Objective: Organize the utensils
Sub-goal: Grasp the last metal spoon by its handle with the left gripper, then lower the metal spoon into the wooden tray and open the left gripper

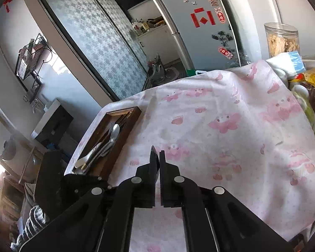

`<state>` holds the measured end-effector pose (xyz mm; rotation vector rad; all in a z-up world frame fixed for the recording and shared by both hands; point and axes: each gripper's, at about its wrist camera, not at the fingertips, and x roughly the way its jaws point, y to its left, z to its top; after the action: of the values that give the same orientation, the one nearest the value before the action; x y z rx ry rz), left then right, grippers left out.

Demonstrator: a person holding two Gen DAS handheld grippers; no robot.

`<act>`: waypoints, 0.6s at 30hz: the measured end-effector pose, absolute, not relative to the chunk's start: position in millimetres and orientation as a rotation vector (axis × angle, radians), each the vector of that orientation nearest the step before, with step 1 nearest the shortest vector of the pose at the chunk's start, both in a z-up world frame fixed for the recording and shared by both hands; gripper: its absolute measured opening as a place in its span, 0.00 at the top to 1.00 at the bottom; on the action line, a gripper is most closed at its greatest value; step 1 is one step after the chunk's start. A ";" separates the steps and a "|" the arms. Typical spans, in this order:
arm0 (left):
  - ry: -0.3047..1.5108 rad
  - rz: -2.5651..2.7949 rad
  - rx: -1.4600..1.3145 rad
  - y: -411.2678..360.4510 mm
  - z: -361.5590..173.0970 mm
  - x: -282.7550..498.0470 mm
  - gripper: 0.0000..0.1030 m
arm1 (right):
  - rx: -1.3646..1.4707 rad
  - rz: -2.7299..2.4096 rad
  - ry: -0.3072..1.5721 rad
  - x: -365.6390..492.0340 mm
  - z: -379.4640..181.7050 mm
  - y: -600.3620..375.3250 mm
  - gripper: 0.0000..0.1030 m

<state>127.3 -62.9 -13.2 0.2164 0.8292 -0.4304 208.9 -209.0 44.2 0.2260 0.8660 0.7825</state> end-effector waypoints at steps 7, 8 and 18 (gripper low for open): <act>0.811 -0.366 0.159 -18.5 2.6 113.6 0.90 | 0.217 0.839 0.864 216.3 54.9 -155.2 0.98; 0.810 -0.352 0.149 -7.2 4.3 110.2 0.90 | 0.210 0.848 0.866 217.1 55.6 -145.4 0.98; 0.808 -0.174 0.060 100.4 -0.3 96.3 0.90 | 0.147 0.946 0.891 229.6 47.0 -12.0 0.98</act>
<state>96.3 100.4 -0.3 0.0603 0.8084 -0.1742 229.6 -12.0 47.0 0.1466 0.8911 0.9460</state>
